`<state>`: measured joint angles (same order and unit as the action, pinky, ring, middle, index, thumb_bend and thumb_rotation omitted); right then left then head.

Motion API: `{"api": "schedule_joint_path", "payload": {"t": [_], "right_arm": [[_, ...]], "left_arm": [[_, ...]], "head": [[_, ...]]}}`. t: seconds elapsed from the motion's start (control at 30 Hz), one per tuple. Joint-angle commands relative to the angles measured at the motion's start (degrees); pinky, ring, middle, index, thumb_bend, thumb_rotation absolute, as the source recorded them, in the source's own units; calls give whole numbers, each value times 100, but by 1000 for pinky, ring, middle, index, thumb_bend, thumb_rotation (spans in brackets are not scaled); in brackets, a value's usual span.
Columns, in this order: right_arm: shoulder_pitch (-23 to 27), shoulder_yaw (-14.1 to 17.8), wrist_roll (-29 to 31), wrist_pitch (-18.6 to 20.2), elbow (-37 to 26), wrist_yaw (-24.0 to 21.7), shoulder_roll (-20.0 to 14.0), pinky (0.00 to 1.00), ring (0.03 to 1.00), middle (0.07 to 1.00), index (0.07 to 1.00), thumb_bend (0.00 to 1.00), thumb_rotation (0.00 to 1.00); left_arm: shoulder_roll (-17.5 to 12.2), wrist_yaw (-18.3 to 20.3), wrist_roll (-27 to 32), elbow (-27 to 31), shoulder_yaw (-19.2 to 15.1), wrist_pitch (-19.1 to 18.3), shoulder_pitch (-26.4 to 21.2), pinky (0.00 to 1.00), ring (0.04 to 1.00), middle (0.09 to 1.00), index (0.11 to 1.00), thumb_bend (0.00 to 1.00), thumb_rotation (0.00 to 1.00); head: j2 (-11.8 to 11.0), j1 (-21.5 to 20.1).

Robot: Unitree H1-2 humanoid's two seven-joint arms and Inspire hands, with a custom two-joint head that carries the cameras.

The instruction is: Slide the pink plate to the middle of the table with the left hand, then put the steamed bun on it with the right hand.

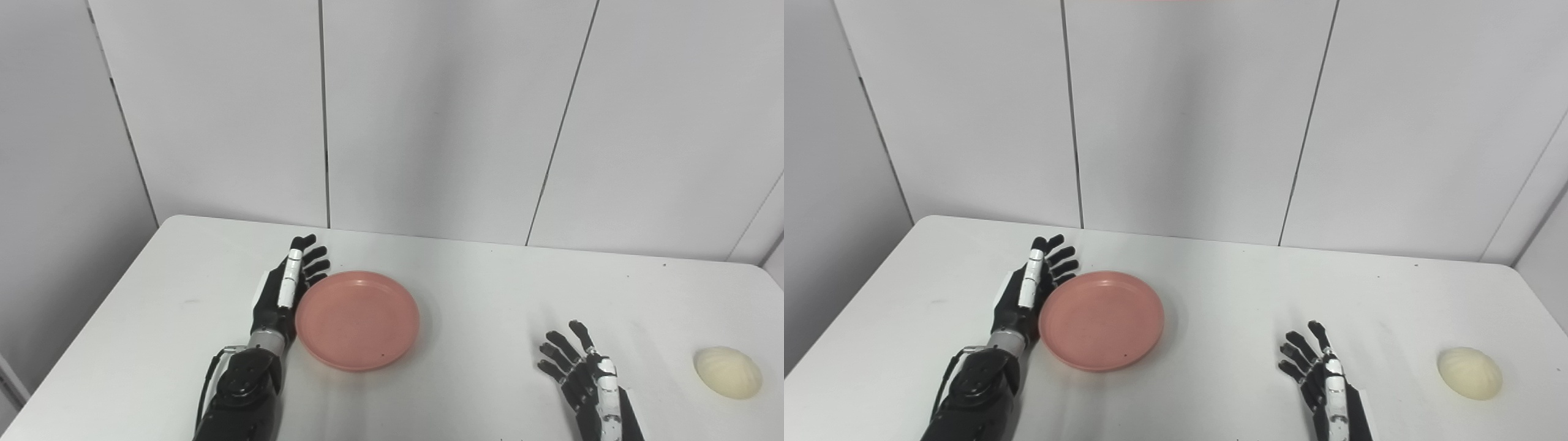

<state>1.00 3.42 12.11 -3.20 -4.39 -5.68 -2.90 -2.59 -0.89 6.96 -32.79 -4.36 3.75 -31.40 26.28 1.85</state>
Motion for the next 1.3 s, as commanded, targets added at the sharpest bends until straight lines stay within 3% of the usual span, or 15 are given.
{"api": "schedule_joint_path", "payload": {"t": [0.0,0.27,0.47,0.87,1.17,1.27], "right_arm": [[-146,-76,22,16,115,2,149,815,830,846,930,695,1000],[-165,-167,-157,84,26,107,267,812,824,842,928,710,1000],[-167,-247,-288,137,-2,233,399,790,820,828,916,730,994],[-88,-443,-651,46,100,445,662,803,820,824,924,742,1000],[-109,-604,-996,47,48,629,838,798,820,827,897,701,1000],[-121,-631,-1042,39,32,655,854,789,813,825,899,684,1000]], "left_arm": [[110,9,-73,101,68,-74,-50,774,797,823,846,682,965],[355,41,-107,99,159,-146,26,743,775,818,834,679,946],[448,180,-1,69,124,-173,33,792,801,828,845,699,944],[438,420,83,97,155,-268,46,785,810,840,841,694,947],[480,436,-54,236,313,-226,168,869,860,865,853,693,957],[464,352,-211,323,421,-149,213,847,865,859,847,692,962]], "head": [[11,-34],[77,-449],[120,-942],[203,-1827],[274,-2284],[289,-2329]]}}
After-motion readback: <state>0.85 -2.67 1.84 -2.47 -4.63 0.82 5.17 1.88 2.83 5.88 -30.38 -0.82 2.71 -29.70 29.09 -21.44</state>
